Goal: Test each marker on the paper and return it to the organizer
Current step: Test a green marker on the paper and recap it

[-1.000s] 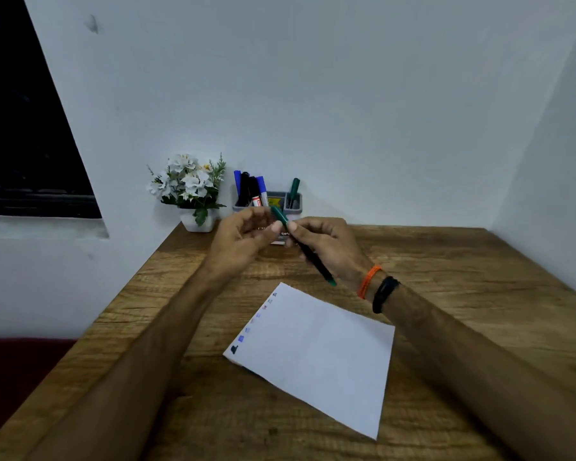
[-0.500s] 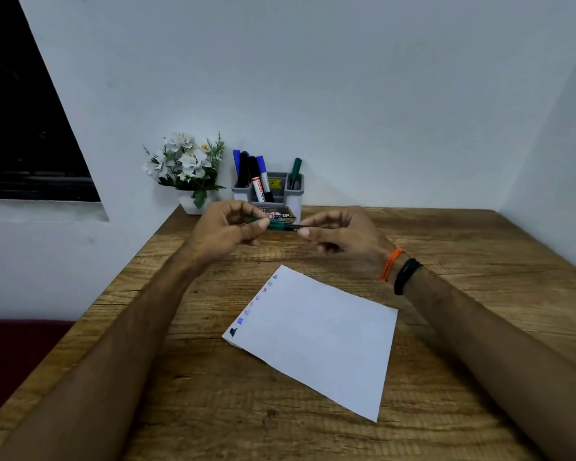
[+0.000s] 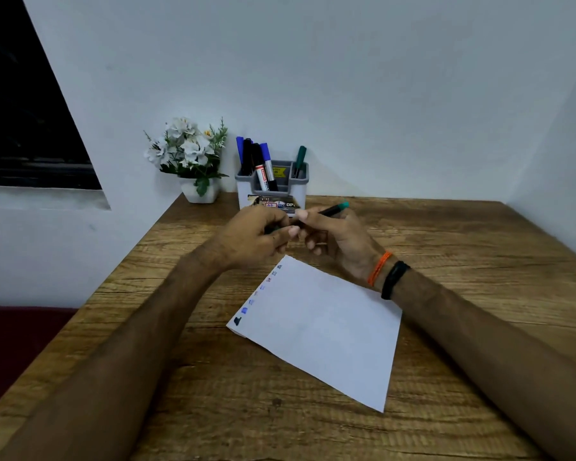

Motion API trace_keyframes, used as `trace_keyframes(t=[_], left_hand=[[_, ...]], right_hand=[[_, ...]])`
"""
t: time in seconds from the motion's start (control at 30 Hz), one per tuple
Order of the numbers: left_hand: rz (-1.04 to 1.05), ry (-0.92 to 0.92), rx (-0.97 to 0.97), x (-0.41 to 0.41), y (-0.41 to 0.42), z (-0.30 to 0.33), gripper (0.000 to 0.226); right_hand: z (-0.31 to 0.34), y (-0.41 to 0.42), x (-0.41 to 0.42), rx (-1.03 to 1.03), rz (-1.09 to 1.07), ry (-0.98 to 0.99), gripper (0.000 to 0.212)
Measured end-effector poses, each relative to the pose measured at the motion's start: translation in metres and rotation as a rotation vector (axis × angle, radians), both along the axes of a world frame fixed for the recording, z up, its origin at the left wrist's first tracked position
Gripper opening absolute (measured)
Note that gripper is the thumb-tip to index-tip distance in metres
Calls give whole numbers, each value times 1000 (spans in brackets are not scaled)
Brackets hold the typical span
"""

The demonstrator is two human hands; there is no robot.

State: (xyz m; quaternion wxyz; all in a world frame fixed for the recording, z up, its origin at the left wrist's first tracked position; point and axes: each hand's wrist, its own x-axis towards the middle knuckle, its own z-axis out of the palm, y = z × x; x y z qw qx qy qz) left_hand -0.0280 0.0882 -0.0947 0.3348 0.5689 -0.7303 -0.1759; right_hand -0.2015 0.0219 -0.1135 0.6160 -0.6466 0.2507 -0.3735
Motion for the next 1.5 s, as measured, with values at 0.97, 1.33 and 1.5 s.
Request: trace_keyframes(t=[0.97, 1.33, 1.5], left_hand=[[153, -141, 266, 24, -2, -7, 52], [190, -233, 371, 24, -4, -12, 58], [178, -275, 381, 23, -5, -12, 69]], right_hand=[[-4, -13, -12, 61, 92, 21, 35], [-16, -1, 0, -188, -35, 260, 15], [-19, 0, 1, -269, -66, 300, 19]])
